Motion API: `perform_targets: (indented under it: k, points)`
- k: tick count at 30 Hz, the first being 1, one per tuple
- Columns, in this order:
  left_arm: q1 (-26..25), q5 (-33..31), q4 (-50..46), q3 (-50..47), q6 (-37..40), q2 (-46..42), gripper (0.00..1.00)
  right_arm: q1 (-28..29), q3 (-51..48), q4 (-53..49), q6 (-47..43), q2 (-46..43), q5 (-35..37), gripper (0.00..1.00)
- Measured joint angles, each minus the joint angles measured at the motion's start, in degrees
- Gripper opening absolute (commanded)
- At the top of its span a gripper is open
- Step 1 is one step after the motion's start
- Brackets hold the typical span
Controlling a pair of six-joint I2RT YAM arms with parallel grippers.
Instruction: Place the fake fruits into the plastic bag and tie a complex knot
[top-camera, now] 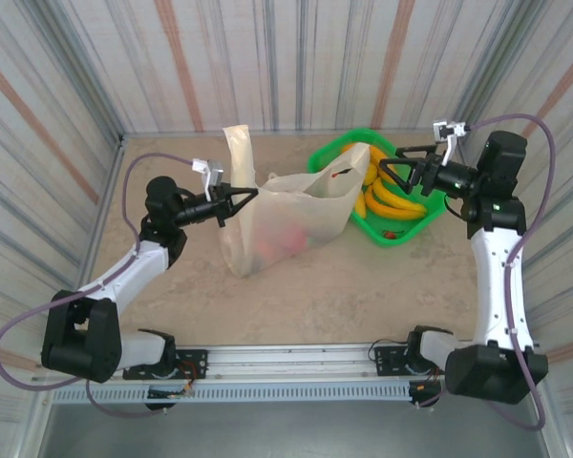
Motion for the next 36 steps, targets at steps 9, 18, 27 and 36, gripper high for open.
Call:
perform_targets:
  k: [9,18,27,36]
  points:
    - [0.00,0.42,-0.20,0.00,0.00,-0.04,0.00,4.46,0.09,4.92,-1.88,8.79,-10.36,0.97]
    - [0.00,0.42,-0.20,0.00,0.00,-0.04,0.00,10.47,3.08,4.39,-5.64,13.35,-15.06,0.56]
    - [0.00,0.39,-0.22,0.00,0.17,-0.04,0.00,16.24,5.20,4.44,-4.96,13.11,-16.00,0.23]
    - [0.00,0.44,-1.73,0.00,1.29,-0.20,0.00,20.72,9.53,16.74,6.21,12.90,-8.74,0.03]
